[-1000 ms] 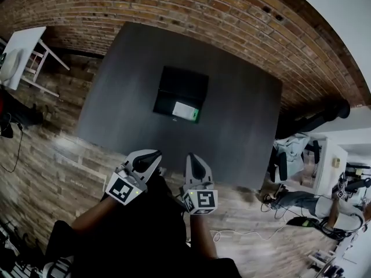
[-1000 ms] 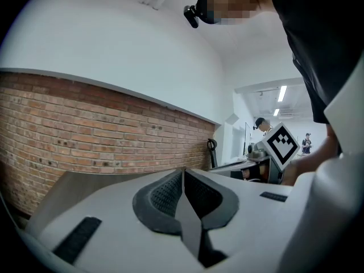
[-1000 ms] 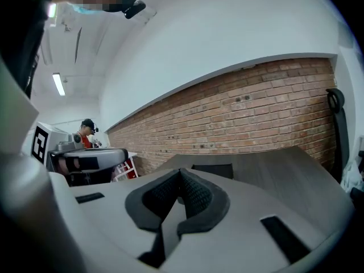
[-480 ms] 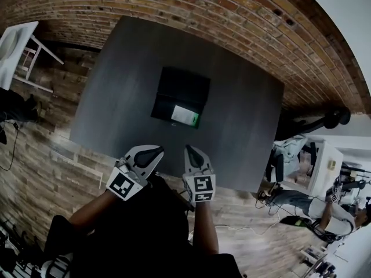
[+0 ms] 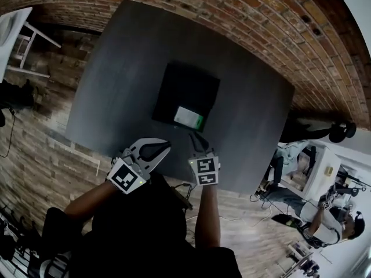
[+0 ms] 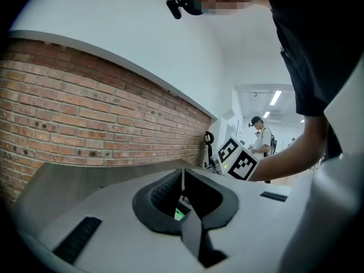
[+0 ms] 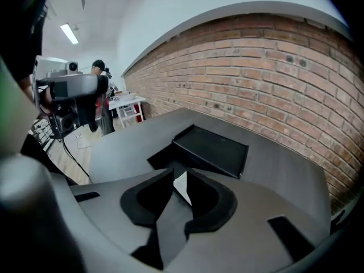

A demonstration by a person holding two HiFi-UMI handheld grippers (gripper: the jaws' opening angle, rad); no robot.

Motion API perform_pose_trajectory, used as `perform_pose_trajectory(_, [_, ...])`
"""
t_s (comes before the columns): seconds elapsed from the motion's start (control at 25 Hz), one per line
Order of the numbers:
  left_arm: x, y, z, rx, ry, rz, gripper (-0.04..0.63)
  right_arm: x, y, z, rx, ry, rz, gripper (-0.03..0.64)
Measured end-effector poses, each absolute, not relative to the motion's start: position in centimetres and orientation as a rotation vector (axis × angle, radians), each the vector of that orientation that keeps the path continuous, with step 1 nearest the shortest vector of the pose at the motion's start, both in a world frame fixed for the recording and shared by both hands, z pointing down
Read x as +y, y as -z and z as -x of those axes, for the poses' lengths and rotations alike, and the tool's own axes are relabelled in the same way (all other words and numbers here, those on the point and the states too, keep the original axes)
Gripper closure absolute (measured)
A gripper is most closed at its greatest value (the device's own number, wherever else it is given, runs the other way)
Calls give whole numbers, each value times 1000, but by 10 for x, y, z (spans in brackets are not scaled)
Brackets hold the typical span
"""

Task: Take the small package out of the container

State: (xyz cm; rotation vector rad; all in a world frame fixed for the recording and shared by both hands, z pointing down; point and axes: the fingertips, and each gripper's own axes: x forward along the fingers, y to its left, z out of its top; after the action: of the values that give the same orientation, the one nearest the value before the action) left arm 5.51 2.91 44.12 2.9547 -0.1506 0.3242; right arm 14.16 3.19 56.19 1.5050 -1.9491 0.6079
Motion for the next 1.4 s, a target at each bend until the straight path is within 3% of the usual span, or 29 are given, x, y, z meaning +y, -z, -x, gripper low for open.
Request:
perform_pose_trajectory(0.04, [26, -444, -58, -145, -322, -2945, 554, 27, -570, -145, -1941, -616, -1480, 519])
perform_pose_trajectory(0.56, [-24, -484, -71, -158, -379, -2856, 552, -11, -678, -171, -1766, -672, -1069, 389])
perform_pose_trajectory(0.88, [-40, -498, -75, -173, -376, -2813, 552, -23, -706, -175, -1706, -615, -882, 353])
perform_pose_trajectory(1.4, [-51, -513, -72, -170, -391, -2765, 552, -17, -726, -162, -1718, -774, -662, 350])
